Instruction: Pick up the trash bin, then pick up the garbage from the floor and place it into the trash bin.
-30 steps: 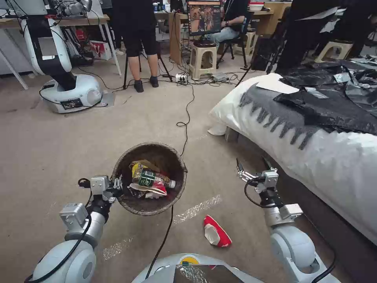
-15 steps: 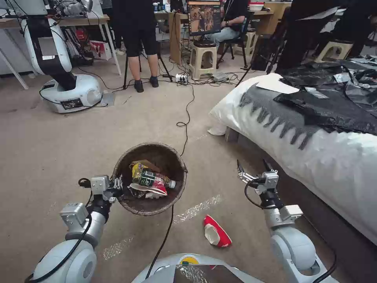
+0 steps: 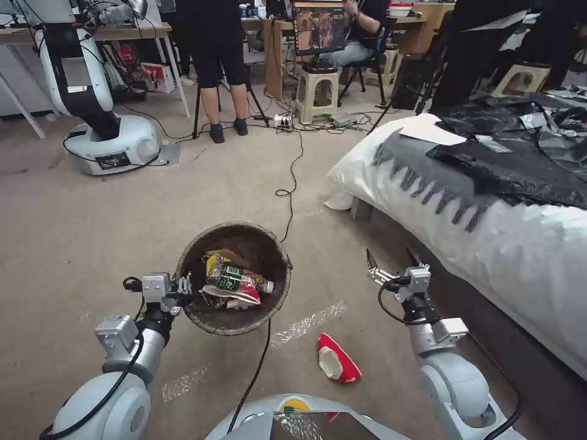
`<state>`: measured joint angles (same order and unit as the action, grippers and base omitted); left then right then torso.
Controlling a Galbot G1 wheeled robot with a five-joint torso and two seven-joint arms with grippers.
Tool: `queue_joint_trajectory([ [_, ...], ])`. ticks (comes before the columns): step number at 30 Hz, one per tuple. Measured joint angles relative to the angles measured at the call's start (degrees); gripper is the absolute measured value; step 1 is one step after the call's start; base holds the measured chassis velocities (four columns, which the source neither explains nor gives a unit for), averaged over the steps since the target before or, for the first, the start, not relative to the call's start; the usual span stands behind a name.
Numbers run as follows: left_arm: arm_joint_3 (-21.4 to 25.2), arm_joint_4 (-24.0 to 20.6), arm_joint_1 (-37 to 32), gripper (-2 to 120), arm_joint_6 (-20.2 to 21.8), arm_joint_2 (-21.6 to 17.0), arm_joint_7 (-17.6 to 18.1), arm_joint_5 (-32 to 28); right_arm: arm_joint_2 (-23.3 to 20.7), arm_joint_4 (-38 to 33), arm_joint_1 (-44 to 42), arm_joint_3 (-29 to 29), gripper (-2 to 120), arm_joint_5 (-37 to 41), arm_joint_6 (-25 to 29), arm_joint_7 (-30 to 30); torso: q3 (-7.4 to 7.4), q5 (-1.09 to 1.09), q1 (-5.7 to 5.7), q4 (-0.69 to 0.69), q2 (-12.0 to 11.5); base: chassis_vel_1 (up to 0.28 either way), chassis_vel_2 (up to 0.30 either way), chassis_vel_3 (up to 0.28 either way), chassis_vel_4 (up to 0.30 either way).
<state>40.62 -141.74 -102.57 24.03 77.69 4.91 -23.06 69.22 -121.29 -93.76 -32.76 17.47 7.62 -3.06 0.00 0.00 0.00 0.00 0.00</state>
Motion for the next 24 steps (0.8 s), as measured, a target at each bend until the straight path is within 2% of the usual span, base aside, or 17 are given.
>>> queue_joint_trajectory([
  [24,0.1,0.2,0.1,0,0.0,-0.1,-0.1,0.0,-0.1,0.4,0.4,0.3,100,-0.2,-0.2,-0.2,0.00,0.00,0.00,0.01,0.0,0.059,-0.060,-0.053,0.058],
])
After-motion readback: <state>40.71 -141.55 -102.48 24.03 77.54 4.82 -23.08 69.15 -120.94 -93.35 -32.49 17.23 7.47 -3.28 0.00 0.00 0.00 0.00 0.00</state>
